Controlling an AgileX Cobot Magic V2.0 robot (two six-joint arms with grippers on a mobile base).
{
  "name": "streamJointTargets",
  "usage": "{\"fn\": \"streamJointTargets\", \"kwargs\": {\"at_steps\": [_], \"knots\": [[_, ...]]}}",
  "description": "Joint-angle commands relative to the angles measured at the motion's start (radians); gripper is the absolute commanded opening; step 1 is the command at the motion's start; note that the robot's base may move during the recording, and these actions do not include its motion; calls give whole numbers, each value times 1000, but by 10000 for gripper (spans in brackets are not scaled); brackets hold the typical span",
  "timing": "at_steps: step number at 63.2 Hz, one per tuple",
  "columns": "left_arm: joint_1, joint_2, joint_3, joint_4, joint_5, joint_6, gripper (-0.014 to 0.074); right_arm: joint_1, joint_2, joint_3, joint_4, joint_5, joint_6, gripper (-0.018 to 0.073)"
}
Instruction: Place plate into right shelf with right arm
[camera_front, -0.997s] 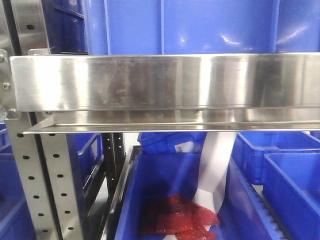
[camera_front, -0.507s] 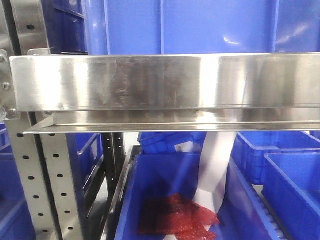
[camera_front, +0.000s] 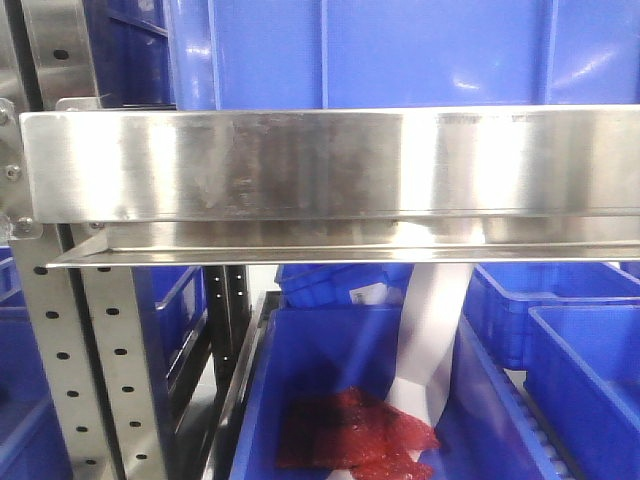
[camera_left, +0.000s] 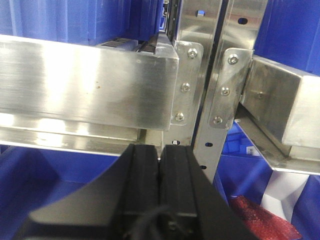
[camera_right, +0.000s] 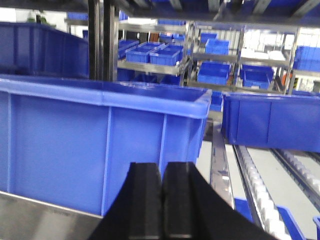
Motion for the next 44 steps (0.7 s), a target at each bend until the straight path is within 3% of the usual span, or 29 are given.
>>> {"fn": "streamJointTargets", "kwargs": {"at_steps": [1,44], "knots": [[-2,-10,10,-8,-90,-7,-128,-4,9,-25,-8,-77,-3,54],[-2,-10,10,-8,-90,-7,-128,-4,-3,47,-6,-109,-3,54]]}}
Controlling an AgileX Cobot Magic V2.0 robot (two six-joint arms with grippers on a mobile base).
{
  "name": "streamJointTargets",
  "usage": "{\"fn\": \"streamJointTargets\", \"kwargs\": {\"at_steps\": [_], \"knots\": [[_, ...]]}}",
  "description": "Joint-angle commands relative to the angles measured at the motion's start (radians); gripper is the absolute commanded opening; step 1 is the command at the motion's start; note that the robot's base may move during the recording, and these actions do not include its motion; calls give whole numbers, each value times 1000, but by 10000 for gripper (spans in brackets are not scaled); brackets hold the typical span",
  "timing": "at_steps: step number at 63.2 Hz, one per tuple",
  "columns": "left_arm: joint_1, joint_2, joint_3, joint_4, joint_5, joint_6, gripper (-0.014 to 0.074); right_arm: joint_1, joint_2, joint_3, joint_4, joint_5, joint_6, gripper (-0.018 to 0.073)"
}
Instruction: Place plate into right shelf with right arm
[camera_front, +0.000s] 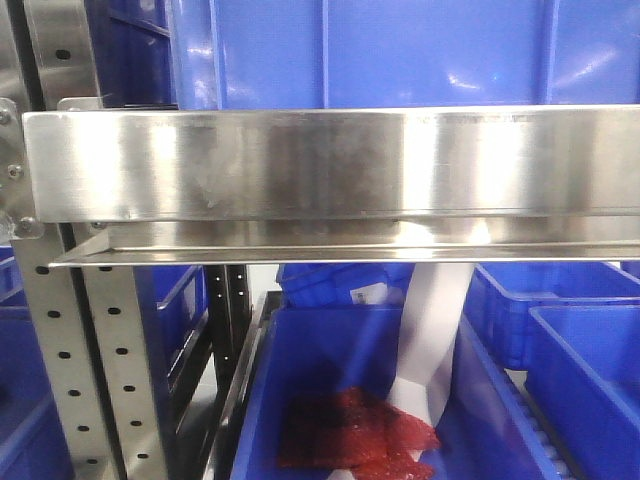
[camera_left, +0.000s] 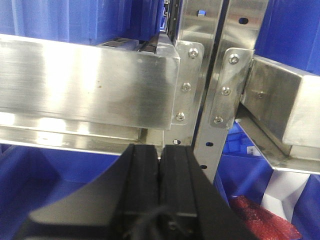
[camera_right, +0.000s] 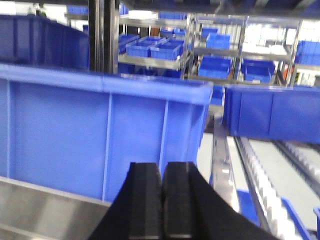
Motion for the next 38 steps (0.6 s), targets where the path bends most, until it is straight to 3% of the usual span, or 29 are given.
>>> {"fn": "streamJointTargets", "kwargs": {"at_steps": [1,8,21,38], "knots": [[-2,-10,10,-8,-90,-7,-128,-4,-1,-3,-6,-112,-3,54],[-2,-10,10,-8,-90,-7,-128,-47,-42,60,-13,-162,-2,54],[-2,-10,10,-8,-90,-7,-128,-217,-151,216,-5,-199,-2,54],[-2,-10,10,-8,-90,-7,-128,-246,-197,367,10,-287,31,54]]}}
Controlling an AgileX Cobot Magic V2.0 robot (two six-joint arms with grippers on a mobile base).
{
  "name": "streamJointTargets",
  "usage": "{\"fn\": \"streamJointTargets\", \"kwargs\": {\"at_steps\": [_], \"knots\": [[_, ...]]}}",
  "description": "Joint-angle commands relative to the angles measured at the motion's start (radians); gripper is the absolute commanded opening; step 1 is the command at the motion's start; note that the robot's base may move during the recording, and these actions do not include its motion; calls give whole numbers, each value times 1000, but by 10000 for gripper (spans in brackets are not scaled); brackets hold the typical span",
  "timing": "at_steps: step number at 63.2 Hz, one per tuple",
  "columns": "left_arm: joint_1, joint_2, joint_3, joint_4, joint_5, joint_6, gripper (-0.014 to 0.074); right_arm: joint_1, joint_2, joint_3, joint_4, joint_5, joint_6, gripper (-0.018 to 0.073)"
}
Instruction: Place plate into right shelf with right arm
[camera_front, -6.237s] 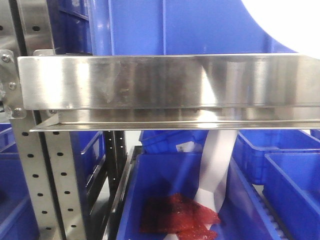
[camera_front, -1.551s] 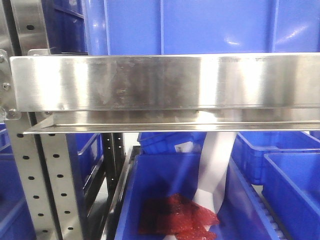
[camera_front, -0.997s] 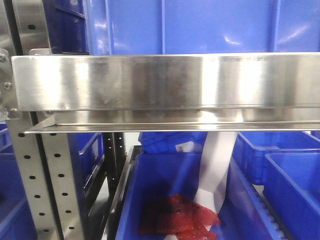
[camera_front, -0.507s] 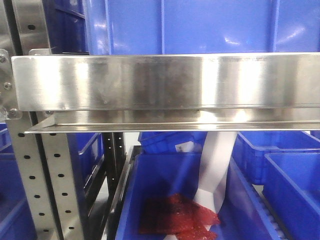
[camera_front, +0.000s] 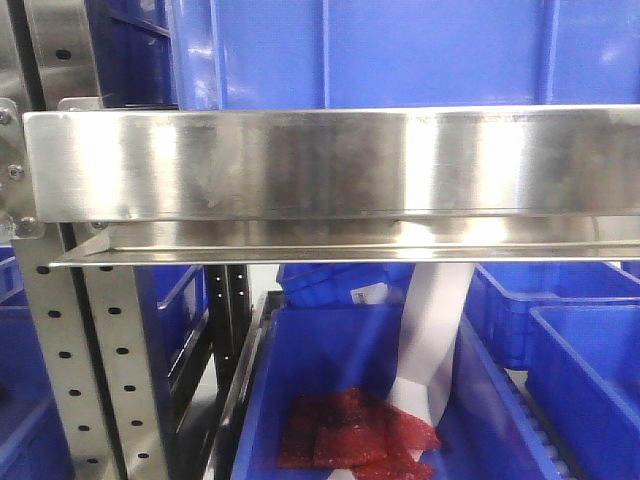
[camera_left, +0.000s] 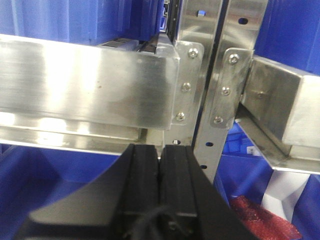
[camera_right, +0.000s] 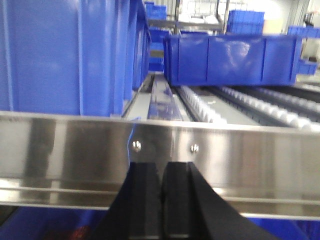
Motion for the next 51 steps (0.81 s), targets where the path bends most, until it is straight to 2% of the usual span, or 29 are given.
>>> {"fn": "streamJointTargets", "kwargs": {"at_steps": [1,51], "knots": [[-2,-10,10,-8,-90,-7,-128,-6,-21,-11,1,-135,20,54],[-2,-10,10,-8,-90,-7,-128,-6,-21,-11,1,-136,22,54]]}}
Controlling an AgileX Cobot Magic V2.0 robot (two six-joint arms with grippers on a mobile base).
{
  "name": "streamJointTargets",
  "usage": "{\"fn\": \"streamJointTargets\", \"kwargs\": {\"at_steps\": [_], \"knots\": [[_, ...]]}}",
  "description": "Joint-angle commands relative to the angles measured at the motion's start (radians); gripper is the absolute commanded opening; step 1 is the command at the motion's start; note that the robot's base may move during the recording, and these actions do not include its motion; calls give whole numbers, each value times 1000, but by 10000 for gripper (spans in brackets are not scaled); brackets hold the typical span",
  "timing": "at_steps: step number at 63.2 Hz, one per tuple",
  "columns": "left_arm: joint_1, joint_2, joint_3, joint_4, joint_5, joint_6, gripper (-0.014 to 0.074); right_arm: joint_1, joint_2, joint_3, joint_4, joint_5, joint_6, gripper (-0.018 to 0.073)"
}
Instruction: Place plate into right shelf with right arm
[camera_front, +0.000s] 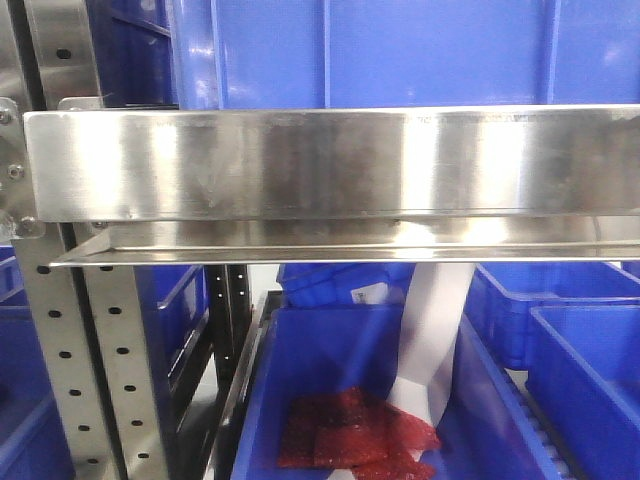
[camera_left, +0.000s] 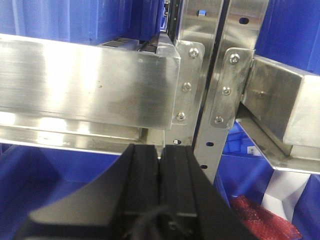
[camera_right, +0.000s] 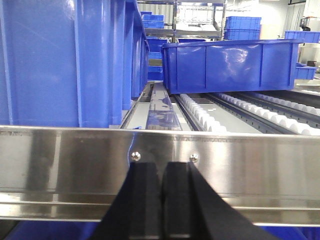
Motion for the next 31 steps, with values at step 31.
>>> {"fn": "streamJointTargets", "kwargs": {"at_steps": [31], "knots": [[-2,-10,10,-8,-90,-7,-128,-3,-19,-15,1,-92,0,54]]}}
